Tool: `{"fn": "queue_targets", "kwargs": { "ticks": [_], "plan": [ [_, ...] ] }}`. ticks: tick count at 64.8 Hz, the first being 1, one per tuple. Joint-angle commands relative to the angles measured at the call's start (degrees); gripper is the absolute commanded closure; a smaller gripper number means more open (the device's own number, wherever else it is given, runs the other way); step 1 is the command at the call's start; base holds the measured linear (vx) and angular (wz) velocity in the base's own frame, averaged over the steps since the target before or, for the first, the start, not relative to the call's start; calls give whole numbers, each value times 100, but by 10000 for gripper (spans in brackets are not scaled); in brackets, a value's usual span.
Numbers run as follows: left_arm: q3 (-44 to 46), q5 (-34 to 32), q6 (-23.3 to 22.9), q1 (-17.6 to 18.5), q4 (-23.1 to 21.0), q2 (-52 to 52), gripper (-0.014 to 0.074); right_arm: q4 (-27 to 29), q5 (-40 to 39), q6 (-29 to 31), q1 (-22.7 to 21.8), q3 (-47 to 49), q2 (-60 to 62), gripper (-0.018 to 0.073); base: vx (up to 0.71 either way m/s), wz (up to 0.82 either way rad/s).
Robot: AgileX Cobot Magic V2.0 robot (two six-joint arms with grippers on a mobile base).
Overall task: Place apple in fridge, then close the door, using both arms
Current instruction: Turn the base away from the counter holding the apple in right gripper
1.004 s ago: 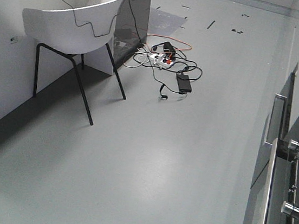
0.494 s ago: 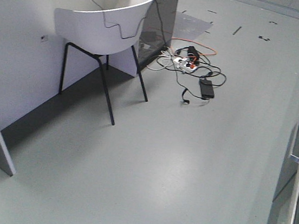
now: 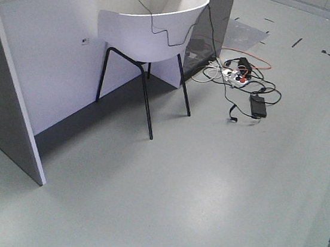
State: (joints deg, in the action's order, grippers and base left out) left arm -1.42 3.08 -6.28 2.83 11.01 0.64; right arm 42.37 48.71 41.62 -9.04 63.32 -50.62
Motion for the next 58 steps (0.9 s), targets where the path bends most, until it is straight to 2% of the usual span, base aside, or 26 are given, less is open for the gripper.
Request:
{"fn": "queue_targets", "kwargs": {
  "ticks": [1,58],
  "plan": [
    [107,-417,-30,32,-52,79,603,249,-395,27,-25,154,45,500,0,13],
    [107,-417,-30,32,-52,79,603,249,-388,27,-25,154,45,500,1,18]
  ]
}}
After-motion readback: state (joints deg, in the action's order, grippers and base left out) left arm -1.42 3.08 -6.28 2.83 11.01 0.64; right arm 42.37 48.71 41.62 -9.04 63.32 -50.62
